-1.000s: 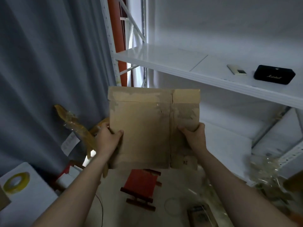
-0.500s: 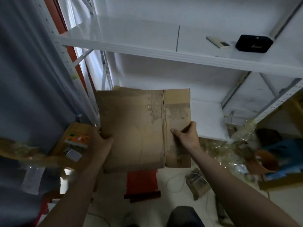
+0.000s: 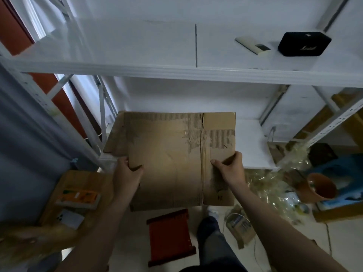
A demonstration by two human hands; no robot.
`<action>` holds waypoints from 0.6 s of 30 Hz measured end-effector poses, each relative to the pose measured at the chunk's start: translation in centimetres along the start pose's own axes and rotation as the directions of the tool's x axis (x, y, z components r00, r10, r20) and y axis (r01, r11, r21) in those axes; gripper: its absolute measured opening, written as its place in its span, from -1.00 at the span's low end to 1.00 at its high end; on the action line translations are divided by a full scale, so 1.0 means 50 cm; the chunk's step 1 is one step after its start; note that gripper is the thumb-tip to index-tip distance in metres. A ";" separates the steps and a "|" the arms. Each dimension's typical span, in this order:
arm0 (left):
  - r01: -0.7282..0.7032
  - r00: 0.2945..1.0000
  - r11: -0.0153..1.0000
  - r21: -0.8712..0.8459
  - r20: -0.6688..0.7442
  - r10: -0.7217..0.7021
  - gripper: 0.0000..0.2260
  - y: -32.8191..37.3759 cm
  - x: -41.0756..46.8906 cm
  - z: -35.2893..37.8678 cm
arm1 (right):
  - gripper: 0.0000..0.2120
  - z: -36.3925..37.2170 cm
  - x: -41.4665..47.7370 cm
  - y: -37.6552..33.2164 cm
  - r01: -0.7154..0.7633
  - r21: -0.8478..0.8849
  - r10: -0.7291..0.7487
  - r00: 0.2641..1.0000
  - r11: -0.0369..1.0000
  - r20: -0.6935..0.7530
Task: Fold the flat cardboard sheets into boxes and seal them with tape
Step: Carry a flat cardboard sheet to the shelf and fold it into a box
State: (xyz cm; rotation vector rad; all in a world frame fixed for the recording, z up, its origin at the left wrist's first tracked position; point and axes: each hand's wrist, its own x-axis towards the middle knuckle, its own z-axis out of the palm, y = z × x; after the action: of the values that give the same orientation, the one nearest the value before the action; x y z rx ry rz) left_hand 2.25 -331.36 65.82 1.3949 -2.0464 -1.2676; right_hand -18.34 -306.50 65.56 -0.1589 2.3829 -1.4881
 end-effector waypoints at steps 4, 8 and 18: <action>0.040 0.999 0.999 0.025 -0.015 -0.040 -0.44 0.052 0.094 0.119 | -0.37 -0.003 0.179 0.008 0.009 -0.025 -0.008 0.999 1.000 0.039; 0.109 0.993 0.993 0.050 -0.048 -0.107 -0.38 0.149 0.154 0.240 | -0.37 -0.034 0.344 -0.003 0.024 -0.054 -0.021 0.997 0.998 0.069; 0.170 0.983 0.980 0.104 -0.091 -0.160 -0.33 0.247 0.244 0.345 | -0.31 -0.066 0.537 -0.016 -0.055 -0.087 0.069 0.983 0.995 0.172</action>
State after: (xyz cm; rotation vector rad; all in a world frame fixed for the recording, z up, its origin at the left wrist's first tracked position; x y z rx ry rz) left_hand -22.15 -332.48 64.55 1.6700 -2.0080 -1.1530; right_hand -44.76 -311.10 61.84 -0.2235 2.2869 -1.2937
